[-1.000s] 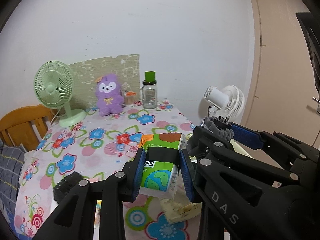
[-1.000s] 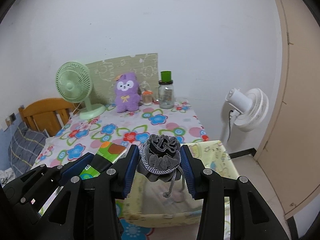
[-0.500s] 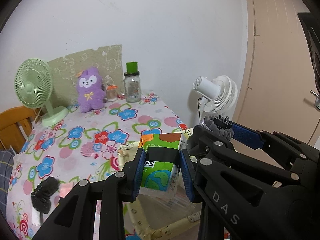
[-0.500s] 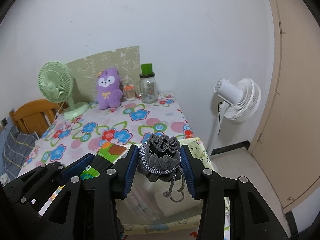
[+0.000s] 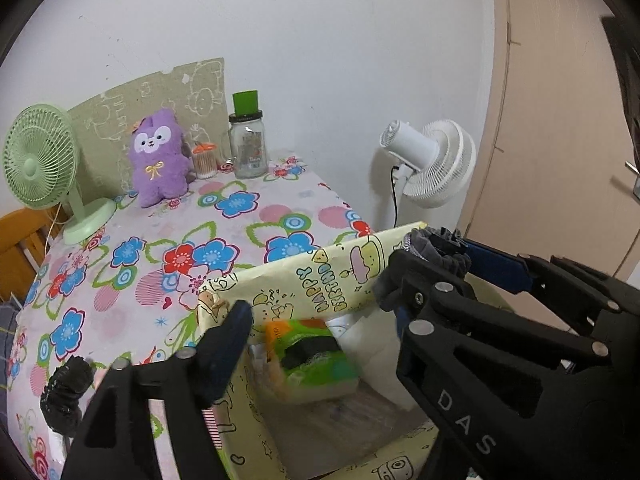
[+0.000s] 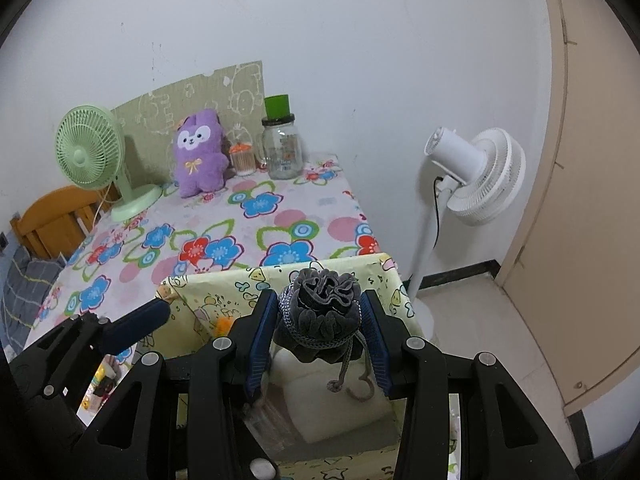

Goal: Organize soft objects
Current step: 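Lower the pouch into the box with the right tool while the left tool lowers the tissue pack in, then open both tools and withdraw them from the box toward the table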

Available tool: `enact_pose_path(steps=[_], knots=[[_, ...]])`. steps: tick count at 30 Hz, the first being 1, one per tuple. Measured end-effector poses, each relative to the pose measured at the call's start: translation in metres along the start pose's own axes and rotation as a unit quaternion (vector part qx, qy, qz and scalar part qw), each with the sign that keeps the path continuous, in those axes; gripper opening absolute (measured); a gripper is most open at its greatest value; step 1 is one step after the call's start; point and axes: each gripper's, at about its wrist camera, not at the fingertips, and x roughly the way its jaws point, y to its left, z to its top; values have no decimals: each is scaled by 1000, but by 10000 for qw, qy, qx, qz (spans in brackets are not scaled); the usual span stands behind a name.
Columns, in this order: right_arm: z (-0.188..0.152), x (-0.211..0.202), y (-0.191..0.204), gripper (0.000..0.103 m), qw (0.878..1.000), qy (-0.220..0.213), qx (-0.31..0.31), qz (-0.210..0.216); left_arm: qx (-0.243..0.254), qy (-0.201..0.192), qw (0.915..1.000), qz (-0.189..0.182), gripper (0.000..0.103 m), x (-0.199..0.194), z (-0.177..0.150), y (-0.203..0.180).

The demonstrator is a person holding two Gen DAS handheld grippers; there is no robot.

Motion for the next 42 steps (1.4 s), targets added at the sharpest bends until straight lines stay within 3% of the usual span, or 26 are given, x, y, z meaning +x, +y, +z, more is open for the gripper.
enact_pose_path(steps=[4,8,15,27,42], knots=[[0,7,-1,48,9998,132,86,122,100,89,9999,77,86,4,-2,1],[-2,10,2,71,9996,154,61,220,92,128,9999,56,86,4,-4,2],[0,2,11,83,9999,45,6,137,88,36,9998,181,91,-3,-1,7],[1,-30,34,94,9996,-287,14,35,111,-229,9992,311,99,-41,-1,26],[-3,-75,74,99,9977,-671,-53,-119,173,-516,9979,339,102,-88,-10,52]])
